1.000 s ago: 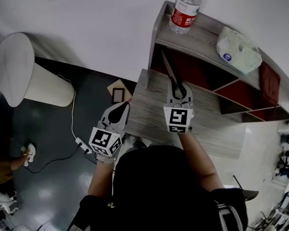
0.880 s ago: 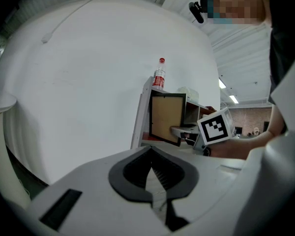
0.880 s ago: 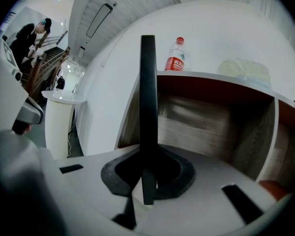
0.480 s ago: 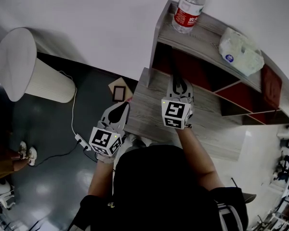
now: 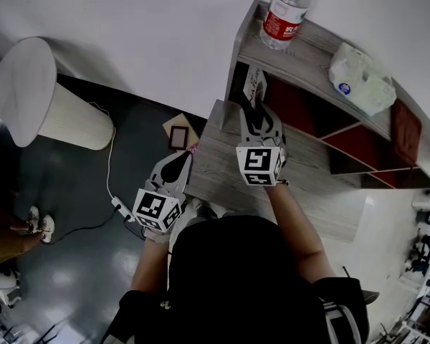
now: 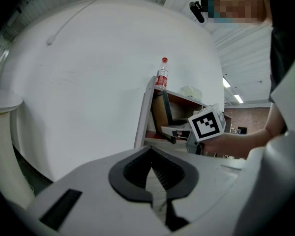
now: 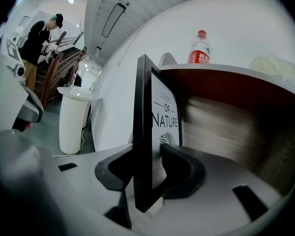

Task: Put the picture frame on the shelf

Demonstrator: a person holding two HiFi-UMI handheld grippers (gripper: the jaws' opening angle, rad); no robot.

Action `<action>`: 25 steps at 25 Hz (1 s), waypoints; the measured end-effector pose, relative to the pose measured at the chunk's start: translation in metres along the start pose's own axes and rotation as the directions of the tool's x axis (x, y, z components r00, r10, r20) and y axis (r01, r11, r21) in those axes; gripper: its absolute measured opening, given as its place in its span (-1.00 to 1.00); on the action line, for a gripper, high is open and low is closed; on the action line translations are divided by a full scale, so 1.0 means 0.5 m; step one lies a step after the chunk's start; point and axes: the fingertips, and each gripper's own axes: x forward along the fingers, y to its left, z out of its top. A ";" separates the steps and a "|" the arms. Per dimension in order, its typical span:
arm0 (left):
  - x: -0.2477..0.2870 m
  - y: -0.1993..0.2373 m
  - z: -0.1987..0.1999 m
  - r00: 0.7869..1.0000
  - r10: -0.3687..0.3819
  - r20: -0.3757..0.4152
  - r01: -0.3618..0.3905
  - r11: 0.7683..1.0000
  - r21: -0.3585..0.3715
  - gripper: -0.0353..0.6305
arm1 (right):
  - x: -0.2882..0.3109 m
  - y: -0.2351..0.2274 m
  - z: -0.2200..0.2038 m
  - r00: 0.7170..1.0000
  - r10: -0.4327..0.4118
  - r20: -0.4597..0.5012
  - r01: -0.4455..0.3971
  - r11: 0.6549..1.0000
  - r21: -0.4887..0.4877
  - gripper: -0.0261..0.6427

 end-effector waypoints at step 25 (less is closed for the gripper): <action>0.010 0.026 0.001 0.999 0.046 -0.011 -0.046 0.999 -0.004 -0.87 | 0.076 -0.008 0.033 0.979 0.151 0.135 -0.163 0.983 0.082 -0.36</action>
